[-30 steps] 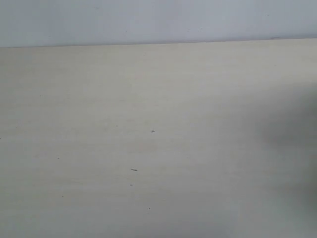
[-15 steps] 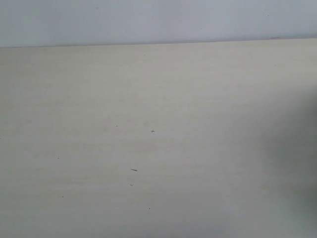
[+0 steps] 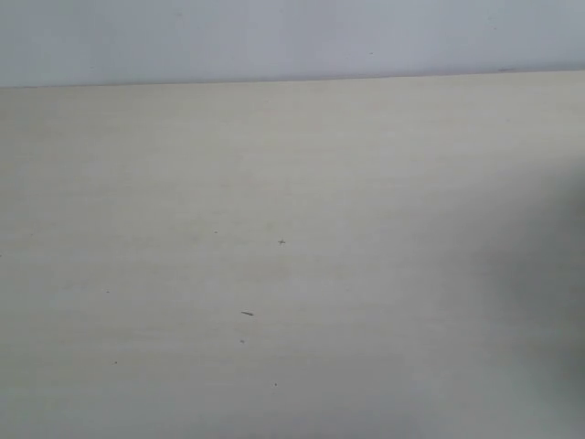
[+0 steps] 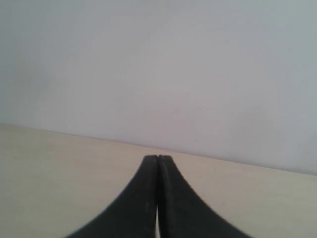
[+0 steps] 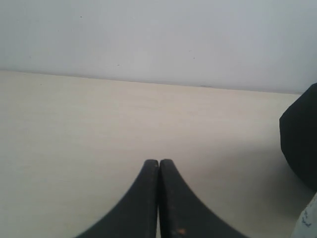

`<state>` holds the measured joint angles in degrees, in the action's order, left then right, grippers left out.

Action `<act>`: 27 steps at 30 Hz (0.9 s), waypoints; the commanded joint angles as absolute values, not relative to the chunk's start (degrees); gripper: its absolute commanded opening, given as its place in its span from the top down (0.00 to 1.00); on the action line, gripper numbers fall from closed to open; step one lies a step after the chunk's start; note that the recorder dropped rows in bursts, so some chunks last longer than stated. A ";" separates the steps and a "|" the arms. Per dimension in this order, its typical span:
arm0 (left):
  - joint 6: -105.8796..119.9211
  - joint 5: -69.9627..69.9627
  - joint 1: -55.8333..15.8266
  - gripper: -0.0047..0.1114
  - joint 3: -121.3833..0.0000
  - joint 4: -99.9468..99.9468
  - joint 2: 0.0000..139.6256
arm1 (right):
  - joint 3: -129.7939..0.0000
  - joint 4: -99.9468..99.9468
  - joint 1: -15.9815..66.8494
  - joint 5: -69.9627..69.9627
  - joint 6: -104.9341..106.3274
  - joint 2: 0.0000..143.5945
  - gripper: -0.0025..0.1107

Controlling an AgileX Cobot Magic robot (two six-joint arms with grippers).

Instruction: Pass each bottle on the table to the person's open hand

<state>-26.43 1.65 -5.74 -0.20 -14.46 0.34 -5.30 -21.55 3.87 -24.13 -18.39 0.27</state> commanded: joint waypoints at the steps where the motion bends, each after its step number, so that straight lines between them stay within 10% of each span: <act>1: -29.93 1.75 -5.70 0.96 0.00 -14.17 0.00 | -4.99 -21.43 3.69 -23.87 -18.26 0.00 0.98; 27: -7.91 2.03 -5.70 0.96 0.00 -0.72 0.00 | -4.99 -21.43 3.69 -23.87 -18.26 0.00 0.98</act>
<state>-8.13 1.97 -5.74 -0.20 -1.24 0.34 -5.30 -21.55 3.87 -24.13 -18.39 0.27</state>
